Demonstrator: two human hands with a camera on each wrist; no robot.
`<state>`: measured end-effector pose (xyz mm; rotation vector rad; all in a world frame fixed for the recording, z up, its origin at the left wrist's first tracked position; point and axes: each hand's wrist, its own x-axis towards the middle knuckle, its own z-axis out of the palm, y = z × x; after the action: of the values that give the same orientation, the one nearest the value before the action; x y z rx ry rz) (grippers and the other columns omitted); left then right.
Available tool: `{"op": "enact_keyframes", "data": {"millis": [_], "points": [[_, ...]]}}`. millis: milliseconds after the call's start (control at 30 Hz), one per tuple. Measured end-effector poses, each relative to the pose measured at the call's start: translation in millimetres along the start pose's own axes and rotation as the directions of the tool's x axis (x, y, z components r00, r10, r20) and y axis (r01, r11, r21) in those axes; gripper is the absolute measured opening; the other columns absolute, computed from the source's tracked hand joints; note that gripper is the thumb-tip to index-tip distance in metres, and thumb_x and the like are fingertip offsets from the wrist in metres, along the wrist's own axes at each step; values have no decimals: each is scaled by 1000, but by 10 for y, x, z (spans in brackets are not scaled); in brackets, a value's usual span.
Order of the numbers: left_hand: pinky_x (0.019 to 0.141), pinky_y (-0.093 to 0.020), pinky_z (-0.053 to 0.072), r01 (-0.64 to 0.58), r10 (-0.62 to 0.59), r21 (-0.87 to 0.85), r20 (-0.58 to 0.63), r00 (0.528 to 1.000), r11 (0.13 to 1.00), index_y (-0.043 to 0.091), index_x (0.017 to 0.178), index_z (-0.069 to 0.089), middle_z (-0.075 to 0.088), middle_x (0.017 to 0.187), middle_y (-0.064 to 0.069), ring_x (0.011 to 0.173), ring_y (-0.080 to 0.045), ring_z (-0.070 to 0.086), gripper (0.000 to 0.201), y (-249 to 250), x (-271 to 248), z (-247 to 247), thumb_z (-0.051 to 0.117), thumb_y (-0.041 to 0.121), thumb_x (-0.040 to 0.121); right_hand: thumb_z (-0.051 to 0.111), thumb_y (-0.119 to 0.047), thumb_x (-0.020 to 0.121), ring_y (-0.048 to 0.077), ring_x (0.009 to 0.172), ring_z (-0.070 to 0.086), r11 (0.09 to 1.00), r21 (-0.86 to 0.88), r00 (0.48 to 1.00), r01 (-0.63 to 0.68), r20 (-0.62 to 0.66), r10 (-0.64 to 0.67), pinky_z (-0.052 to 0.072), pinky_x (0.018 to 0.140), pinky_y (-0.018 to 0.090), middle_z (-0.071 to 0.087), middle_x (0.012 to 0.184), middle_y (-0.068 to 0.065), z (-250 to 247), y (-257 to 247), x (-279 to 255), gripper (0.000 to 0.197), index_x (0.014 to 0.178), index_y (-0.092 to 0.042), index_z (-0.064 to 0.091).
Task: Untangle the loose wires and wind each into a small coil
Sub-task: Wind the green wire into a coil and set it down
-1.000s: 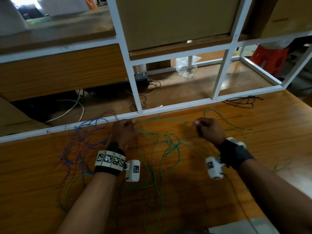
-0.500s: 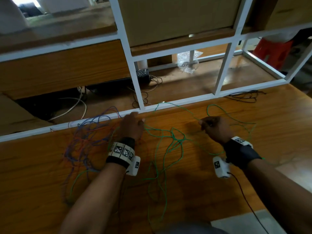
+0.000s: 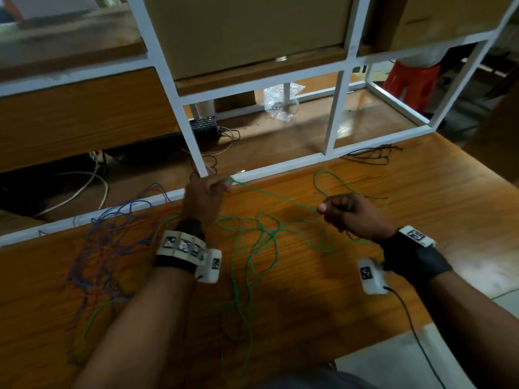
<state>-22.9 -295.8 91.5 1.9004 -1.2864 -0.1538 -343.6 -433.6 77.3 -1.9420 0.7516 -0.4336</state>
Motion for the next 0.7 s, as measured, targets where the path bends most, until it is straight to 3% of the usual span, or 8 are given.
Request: {"op": "enact_keyframes", "data": {"millis": [100,167,233,333,400,467,533,700], "points": [[84,-36,55,135,-131,99,-41,990,986,27,89,78,74,99,-9,94,-29,69,35,-261,112,-61,50,47,83,64,-24,102,9,53,53,989,-147,999,16,39,-10,41,53,25,61,60,-5,-268,136,-154,18,88,-19,75],[94,-43,52,179,-185,221,5,983,959,21,114,75,70,120,-14,112,-35,64,50,-151,111,35,51,50,81,65,-20,101,7,54,59,957,-291,1000,-3,-15,-1,45,53,26,66,62,-6,-339,171,-162,19,87,-29,73],[114,-49,34,28,-114,428,176,978,903,27,148,46,47,151,-9,139,-31,43,72,132,-4,236,64,49,81,66,-24,100,8,56,62,925,-379,992,-3,-114,-43,49,57,33,67,63,-7,-347,171,-131,15,88,-30,75],[124,-50,1,-344,173,347,438,882,873,34,159,11,13,167,5,154,-14,6,97,866,-229,588,68,53,83,67,-29,99,7,60,64,916,-397,981,54,-151,-123,51,59,34,69,65,-8,-263,-2,-42,13,92,-26,78],[123,-51,0,-411,256,204,525,812,888,34,156,25,33,161,5,150,-13,22,74,1228,-282,822,60,51,92,67,-28,100,6,62,66,936,-338,980,103,-124,-153,52,60,31,72,67,-7,-216,-147,-4,14,90,-26,78],[115,-47,30,-406,337,42,484,808,913,33,139,55,65,131,5,122,-15,56,42,1345,-215,962,56,41,98,68,-26,100,8,63,69,952,-271,980,142,-100,-174,54,60,30,73,68,-6,-249,-205,-6,18,84,-27,76],[89,-37,52,-341,345,-73,349,871,937,27,115,74,75,106,4,92,-12,68,28,1246,-67,959,57,37,96,69,-32,99,13,61,67,970,-198,980,142,-108,-165,52,58,29,71,66,-3,-406,-129,-70,16,88,-24,77],[68,-22,47,-105,111,-72,82,990,992,15,97,78,73,77,4,70,7,63,27,730,321,737,61,37,96,55,-66,95,5,55,49,988,-147,988,47,-141,-68,39,55,28,57,61,-7,-997,455,-408,51,87,-19,76]]}}
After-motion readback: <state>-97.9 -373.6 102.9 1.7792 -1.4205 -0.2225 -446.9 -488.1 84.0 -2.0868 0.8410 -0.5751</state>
